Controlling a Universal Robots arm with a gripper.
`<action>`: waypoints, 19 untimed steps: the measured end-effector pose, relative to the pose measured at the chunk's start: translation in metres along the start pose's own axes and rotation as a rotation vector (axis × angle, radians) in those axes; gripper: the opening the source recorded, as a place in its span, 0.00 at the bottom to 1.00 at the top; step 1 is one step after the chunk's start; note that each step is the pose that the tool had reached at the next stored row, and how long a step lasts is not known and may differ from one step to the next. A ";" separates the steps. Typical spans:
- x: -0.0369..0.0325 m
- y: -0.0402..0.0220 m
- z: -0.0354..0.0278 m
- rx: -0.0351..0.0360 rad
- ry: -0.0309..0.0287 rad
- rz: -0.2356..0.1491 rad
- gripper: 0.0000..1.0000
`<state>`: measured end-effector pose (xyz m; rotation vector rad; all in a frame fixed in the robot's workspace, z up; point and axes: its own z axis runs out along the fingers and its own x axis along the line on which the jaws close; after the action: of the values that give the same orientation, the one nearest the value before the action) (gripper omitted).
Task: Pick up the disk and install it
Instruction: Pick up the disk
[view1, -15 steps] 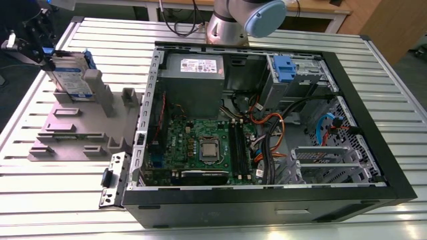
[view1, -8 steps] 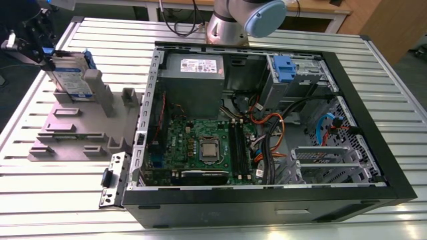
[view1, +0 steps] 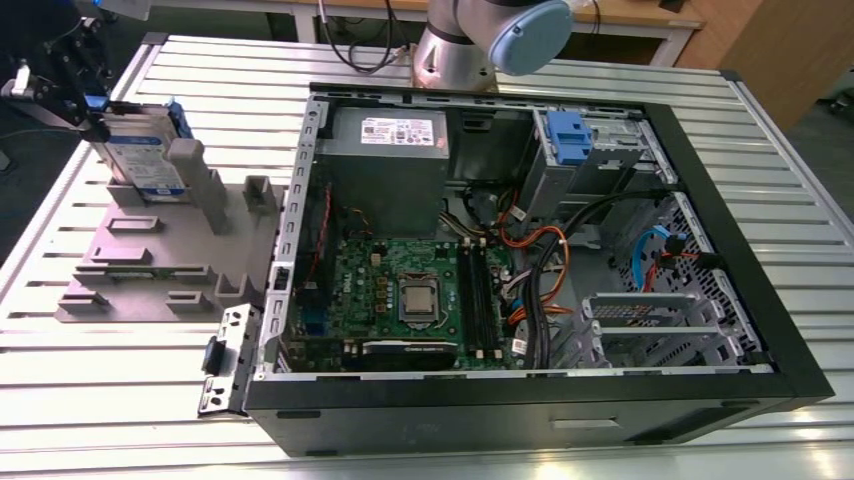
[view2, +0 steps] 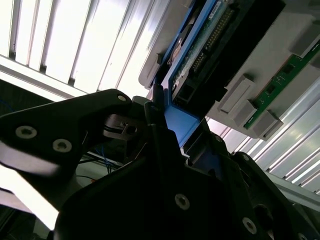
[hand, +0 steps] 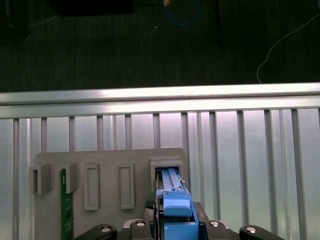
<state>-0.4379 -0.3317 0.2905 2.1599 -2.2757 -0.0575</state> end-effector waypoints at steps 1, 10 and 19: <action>0.0000 0.0000 0.0000 0.0000 0.0005 0.000 0.40; -0.0001 0.0000 -0.0003 0.0002 0.0039 0.000 0.40; -0.0001 0.0000 -0.0003 0.0002 0.0040 0.000 0.37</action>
<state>-0.4379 -0.3317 0.2908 2.1580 -2.2738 -0.0530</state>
